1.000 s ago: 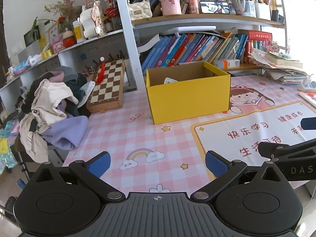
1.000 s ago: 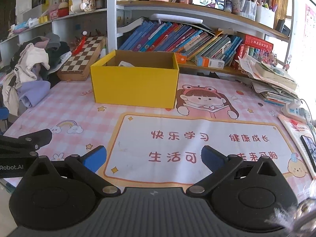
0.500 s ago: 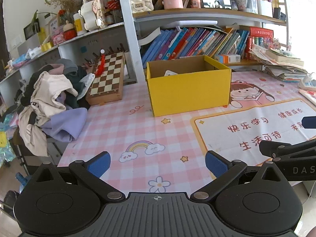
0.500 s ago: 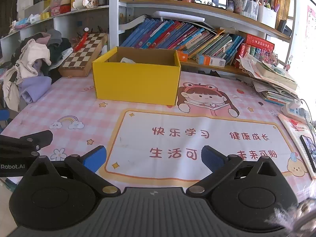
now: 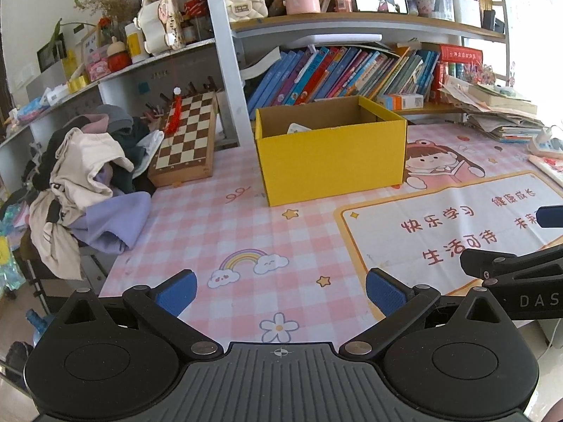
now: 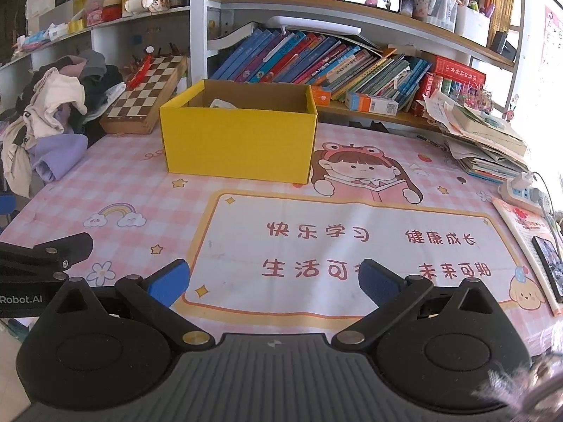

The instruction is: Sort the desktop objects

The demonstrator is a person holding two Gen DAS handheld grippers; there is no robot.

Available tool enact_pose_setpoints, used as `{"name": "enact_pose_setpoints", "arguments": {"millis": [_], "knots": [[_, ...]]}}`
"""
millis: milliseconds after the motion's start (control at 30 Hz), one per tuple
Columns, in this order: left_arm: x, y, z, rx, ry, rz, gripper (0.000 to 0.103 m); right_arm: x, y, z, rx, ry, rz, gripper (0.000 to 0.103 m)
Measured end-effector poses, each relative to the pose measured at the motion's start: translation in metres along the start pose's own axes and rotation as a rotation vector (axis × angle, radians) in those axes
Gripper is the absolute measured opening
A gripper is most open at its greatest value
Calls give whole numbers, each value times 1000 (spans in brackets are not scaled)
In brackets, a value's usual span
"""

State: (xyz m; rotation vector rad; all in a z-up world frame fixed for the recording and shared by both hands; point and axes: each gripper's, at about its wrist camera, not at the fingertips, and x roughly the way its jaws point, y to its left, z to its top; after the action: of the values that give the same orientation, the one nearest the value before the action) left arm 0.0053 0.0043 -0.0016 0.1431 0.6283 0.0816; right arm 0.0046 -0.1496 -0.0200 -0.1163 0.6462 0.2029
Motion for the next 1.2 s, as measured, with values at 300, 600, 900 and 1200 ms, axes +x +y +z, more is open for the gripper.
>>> {"name": "enact_pose_setpoints", "arguments": {"millis": [300, 600, 900, 1200], "knots": [[0, 1, 0, -5, 3, -3, 103, 1, -1, 0, 0, 3, 1, 103], [1, 1, -2, -13, 15, -12, 103, 2, -2, 0, -1, 9, 0, 103], [3, 2, -4, -19, 32, -20, 103, 5, 0, -3, -4, 29, -2, 103], [4, 2, -5, -25, 38, -23, 103, 6, 1, -4, -6, 36, -2, 103]]}}
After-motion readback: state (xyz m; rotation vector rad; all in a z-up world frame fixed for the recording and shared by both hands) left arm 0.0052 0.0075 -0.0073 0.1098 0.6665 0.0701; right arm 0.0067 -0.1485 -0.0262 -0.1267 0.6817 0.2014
